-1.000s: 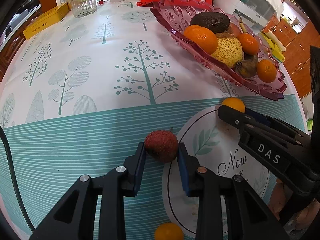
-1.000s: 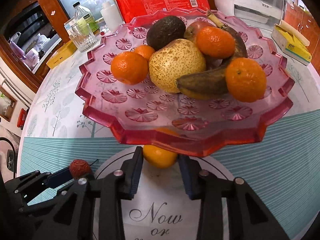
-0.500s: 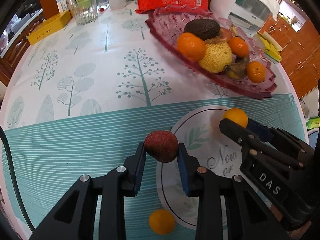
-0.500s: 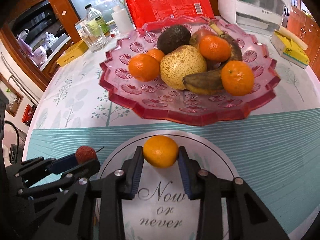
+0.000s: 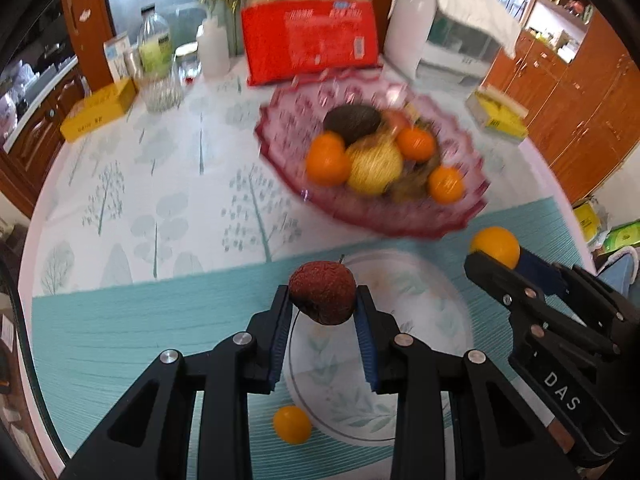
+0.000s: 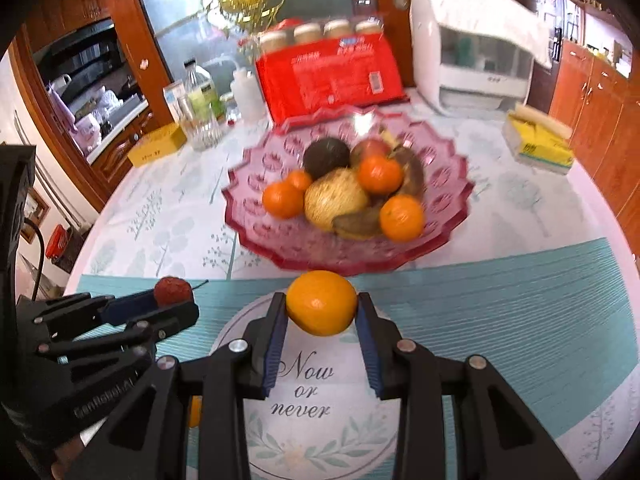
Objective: Organize fruits
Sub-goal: 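Carry the held lychee and mandarin up and over the pink bowl, then open the left gripper to drop the lychee while the right gripper releases its mandarin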
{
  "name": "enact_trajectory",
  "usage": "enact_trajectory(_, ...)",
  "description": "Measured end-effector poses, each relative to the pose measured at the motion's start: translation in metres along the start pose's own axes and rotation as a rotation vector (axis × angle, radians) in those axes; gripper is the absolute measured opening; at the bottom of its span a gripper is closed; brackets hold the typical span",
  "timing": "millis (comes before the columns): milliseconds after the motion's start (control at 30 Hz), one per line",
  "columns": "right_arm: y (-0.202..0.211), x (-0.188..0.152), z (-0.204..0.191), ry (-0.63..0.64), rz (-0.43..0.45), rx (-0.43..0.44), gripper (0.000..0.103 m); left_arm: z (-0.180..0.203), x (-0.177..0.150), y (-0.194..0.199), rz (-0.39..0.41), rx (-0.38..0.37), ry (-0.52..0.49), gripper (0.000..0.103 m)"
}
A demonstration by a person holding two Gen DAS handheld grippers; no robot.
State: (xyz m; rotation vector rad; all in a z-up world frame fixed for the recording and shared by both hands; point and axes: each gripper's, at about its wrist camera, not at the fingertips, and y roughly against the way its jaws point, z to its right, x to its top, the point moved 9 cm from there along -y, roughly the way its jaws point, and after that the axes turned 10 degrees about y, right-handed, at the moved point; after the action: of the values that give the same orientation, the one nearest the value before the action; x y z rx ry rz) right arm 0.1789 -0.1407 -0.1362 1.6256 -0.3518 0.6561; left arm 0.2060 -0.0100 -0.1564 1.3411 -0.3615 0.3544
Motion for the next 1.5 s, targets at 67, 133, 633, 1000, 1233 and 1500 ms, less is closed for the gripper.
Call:
enact_trajectory(67,0.013,0.009,0.007,-0.002,0.021,0.0,0.035,0.008,0.015,0.015,0.033,-0.01,-0.008,0.03)
enact_trajectory(133,0.028,0.022,0.013,0.001,0.05,-0.004,0.035,0.015,0.03,0.028,0.064,-0.014,-0.017,0.03)
enact_trajectory(633,0.077,0.157,0.063,0.086,0.205,-0.012,0.035,0.051,0.145,0.056,0.189,0.011,-0.034,0.03)
enact_trajectory(1000,-0.037,0.16,0.07,0.058,0.02,0.098,0.035,0.039,0.141,-0.053,0.018,0.064,0.064,0.03)
enact_trajectory(1233,-0.092,0.143,0.069,0.056,-0.075,0.131,0.035,0.031,0.138,-0.097,-0.046,0.095,0.082,0.03)
enact_trajectory(1500,-0.123,0.137,0.067,0.068,-0.117,0.145,0.035,0.029,0.136,-0.122,-0.083,0.109,0.08,0.03)
